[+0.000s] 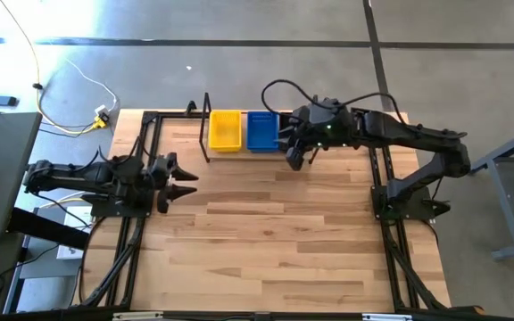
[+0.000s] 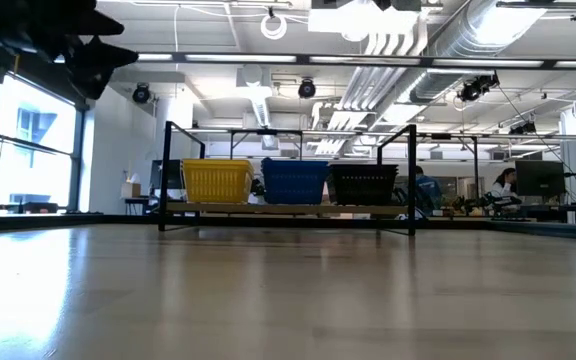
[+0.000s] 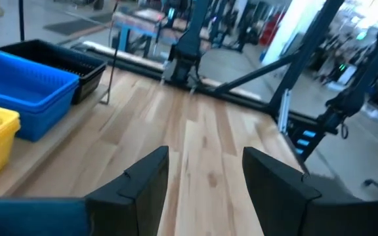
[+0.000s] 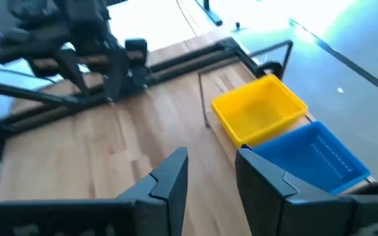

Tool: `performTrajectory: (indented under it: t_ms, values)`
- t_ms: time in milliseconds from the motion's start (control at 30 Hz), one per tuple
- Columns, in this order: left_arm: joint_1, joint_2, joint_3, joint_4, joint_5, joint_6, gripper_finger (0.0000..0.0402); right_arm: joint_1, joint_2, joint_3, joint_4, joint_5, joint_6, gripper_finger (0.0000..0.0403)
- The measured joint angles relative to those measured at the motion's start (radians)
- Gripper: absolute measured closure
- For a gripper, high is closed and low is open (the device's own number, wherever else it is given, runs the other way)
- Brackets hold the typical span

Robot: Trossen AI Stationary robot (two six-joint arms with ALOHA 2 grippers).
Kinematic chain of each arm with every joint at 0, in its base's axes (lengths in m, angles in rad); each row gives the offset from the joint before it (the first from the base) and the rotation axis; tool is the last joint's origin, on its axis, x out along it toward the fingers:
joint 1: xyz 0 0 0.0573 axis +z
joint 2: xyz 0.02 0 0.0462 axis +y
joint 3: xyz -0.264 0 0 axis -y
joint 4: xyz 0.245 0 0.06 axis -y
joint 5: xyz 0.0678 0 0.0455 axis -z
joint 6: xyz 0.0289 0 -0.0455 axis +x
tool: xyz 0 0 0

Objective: Stack baskets on shelf by color
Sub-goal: Return to Home Position

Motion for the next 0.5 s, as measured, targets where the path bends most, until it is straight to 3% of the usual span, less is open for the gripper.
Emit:
performTrajectory:
  t_ms: [300,500]
  values:
    - [-0.01,-0.166,-0.178,0.116,0.0,-0.001,0.0218,0.008,-0.023,0.156,-0.102,-0.003,0.023,0.029]
    - [-0.01,-0.202,-0.263,0.133,0.0,-0.001,0.0218,0.008,-0.133,0.191,-0.184,0.014,0.002,0.029]
